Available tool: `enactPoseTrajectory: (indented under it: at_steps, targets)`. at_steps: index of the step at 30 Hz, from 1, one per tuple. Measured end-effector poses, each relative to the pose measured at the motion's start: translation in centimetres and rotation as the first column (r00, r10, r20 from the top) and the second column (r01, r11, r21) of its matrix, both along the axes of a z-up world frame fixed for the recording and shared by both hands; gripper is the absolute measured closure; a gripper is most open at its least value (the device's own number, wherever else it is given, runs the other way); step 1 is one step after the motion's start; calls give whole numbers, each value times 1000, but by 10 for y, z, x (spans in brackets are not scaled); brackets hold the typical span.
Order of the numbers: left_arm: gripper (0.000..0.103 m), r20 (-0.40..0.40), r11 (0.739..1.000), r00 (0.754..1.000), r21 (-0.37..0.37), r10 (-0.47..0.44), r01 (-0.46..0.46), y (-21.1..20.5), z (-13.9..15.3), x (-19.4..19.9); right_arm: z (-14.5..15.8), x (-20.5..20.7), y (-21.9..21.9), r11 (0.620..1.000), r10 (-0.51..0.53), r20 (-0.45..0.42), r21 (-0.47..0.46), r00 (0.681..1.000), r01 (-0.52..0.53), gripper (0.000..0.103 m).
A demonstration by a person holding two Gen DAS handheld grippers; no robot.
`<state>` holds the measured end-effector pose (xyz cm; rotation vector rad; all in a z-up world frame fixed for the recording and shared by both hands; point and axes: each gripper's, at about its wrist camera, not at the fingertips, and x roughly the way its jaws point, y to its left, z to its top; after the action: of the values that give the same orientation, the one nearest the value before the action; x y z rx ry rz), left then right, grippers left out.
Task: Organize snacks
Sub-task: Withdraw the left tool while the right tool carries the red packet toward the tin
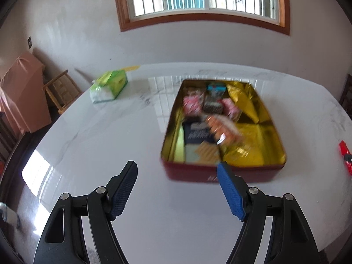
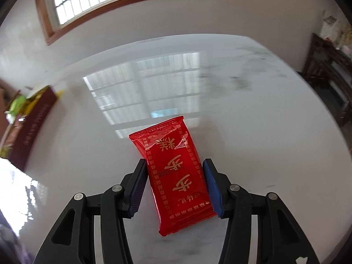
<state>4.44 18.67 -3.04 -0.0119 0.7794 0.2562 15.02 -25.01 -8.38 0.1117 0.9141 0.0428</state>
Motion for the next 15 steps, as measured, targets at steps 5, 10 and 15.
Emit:
enactPoseTrajectory:
  at_steps: [5,10,15]
  targets:
    - [28,-11,1000,1000,-5,17,-17,11,-11,-14,5,6,31,992,67,-26,109,997,-63,56]
    - [28,-16,1000,1000,-5,12,-12,15,-17,-20,35,7,73,970,159,20,184,987,-160,55]
    - [28,-11,1000,1000,-7,4,-4,15,-17,-20,76,13,152,923,314,86,204,945,-326,55]
